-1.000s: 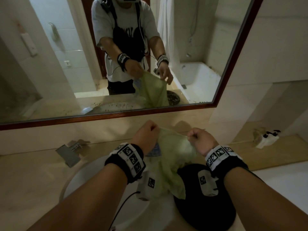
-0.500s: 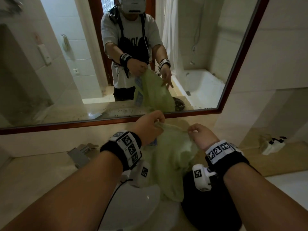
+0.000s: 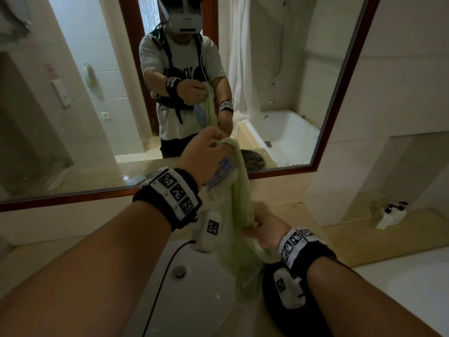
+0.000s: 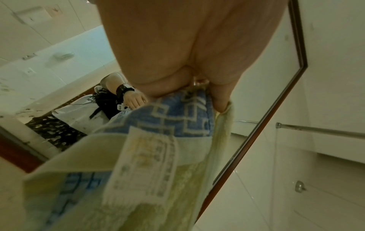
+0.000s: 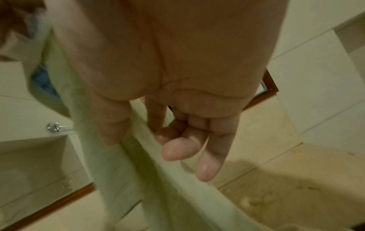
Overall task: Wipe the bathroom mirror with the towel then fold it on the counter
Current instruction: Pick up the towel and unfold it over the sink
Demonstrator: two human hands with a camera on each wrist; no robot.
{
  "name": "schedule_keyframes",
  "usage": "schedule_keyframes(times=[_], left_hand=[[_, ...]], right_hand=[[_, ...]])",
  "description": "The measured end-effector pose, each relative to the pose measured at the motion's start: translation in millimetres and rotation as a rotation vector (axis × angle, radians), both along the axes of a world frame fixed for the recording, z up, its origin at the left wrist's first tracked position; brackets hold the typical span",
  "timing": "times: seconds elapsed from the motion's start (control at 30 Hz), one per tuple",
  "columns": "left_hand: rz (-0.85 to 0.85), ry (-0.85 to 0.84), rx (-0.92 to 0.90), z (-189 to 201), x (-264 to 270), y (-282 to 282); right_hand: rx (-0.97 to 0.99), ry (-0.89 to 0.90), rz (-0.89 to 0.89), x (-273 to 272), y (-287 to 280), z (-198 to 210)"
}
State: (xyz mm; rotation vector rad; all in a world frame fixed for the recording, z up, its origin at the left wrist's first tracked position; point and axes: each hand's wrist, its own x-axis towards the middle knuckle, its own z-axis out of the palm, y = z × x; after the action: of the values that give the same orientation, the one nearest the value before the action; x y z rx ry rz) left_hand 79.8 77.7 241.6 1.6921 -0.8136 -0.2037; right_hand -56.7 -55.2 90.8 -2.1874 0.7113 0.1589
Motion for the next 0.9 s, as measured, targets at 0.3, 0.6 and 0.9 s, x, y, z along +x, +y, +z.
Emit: schedule_keyframes(times=[0.3, 0.6, 0.9], left_hand=[[0.022, 0.101, 0.016, 17.2, 30.6, 34.0], [0.105, 0.250, 0.621, -31.7, 47.0, 74.4], [-0.394, 0.556, 0.086, 5.8, -0.7, 39.1]], right_hand=[[0.625, -0.184, -0.469, 18.7, 1.6, 25.7], [1.019, -0.796, -0.690, 29.1, 26.1, 152.7], [0.647, -0.864, -0.332, -1.4, 68.8, 225.0]])
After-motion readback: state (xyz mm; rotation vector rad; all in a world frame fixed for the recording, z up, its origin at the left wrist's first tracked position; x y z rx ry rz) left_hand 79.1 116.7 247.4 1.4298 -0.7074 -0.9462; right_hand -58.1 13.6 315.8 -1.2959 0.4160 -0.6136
